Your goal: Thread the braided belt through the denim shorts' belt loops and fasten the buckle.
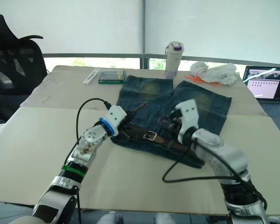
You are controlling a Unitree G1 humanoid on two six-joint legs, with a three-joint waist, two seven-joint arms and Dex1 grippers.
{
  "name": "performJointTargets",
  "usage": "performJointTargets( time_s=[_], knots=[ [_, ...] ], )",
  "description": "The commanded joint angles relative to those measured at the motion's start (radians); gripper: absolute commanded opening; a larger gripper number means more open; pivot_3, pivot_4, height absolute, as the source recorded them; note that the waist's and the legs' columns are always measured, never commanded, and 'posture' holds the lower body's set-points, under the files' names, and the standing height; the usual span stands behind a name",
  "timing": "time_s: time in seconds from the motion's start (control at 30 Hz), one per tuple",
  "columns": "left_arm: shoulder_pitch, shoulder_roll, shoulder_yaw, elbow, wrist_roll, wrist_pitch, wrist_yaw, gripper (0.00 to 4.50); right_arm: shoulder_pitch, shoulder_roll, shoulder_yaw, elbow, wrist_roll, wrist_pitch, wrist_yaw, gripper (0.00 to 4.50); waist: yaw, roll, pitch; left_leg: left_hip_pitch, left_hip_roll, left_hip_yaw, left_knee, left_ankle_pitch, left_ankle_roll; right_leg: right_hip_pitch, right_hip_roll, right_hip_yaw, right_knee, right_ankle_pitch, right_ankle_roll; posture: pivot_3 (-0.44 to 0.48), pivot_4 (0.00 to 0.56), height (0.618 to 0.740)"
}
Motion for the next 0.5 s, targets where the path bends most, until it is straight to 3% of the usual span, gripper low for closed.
performJointTargets(
  time_s=[0.03, 0.5],
  knots=[
    [-0.024, 0.013, 0.01, -0.019, -0.011, -0.008, -0.014, 0.0, 0.008, -0.026, 0.109, -0.026, -0.167, -0.081, 0.066, 2.62, 0.001, 0.0, 0.0, 0.0, 0.0, 0.0, 0.0, 0.0, 0.0, 0.0, 0.0, 0.0, 0.0, 0.0, 0.0, 0.0, 0.15, 0.737],
    [-0.03, 0.079, -0.063, 0.001, 0.082, -0.128, -0.054, 0.0, 0.037, -0.018, 0.163, 0.035, -0.397, -0.051, 0.168, 2.62, 0.008, 0.0, 0.0, 0.0, 0.0, 0.0, 0.0, 0.0, 0.0, 0.0, 0.0, 0.0, 0.0, 0.0, 0.0, 0.0, 0.15, 0.737]
  ],
)
